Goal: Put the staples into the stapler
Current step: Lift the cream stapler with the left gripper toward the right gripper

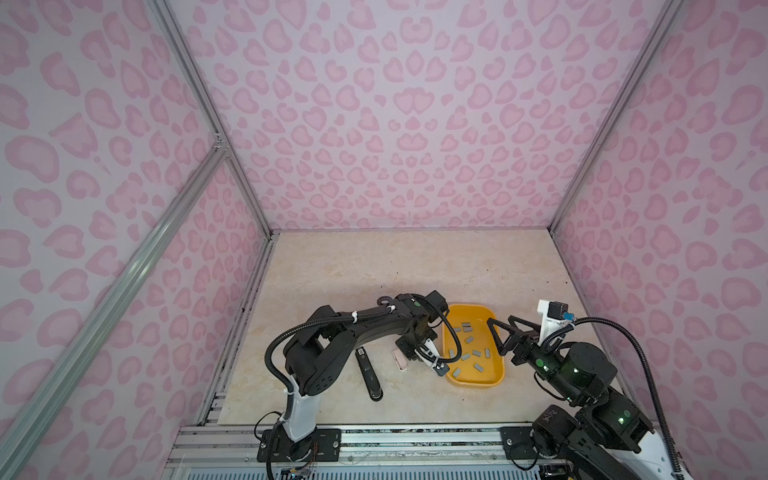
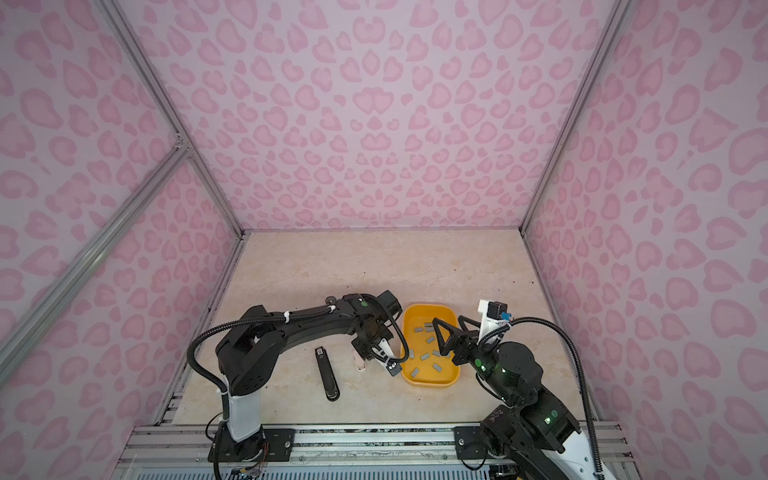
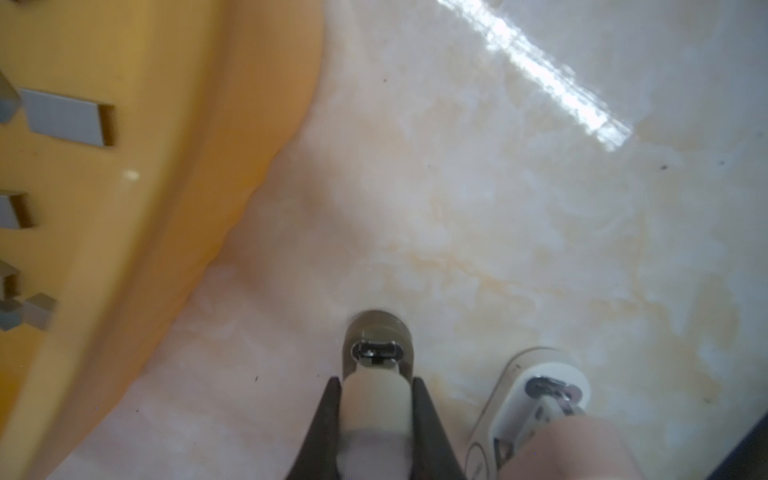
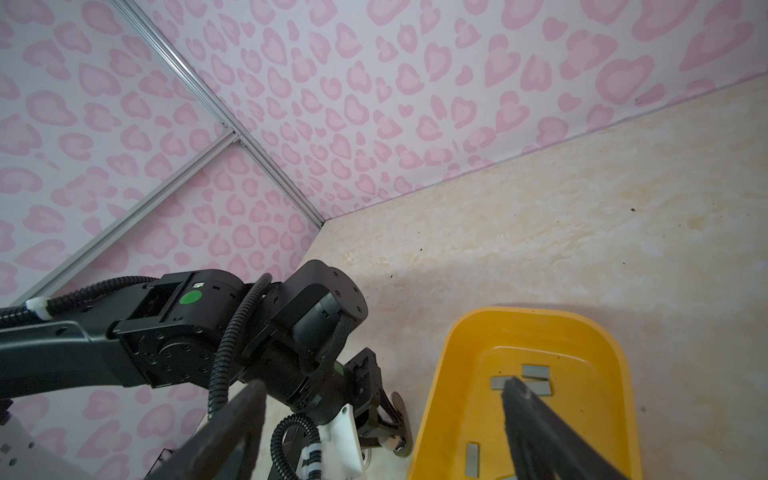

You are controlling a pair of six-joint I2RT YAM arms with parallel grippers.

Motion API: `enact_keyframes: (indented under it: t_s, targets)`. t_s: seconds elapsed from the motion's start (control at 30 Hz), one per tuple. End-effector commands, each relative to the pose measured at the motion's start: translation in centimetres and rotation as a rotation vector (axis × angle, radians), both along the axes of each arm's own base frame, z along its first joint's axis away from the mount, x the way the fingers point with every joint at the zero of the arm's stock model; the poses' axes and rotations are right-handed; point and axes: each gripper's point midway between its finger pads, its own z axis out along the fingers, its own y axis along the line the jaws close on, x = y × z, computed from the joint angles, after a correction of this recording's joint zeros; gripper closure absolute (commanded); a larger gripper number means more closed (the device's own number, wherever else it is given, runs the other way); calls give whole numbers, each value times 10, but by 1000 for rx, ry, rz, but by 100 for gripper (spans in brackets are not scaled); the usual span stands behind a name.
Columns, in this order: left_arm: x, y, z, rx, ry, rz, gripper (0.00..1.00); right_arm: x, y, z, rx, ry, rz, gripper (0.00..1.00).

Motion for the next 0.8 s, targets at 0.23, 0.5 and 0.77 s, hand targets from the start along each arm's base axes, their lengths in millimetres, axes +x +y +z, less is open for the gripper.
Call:
enact_keyframes:
  t_s: [0.23, 0.5, 0.77]
  targets:
    - [10, -16, 79, -210, -59, 256, 97, 8, -9, -10, -14, 21, -53, 12]
    - [66, -27, 222, -742, -165, 959, 97, 6, -12, -13, -9, 27, -63, 15]
    - [56, 2, 193, -867, 4, 1347, 97, 15, 4, -37, 0, 84, -23, 22]
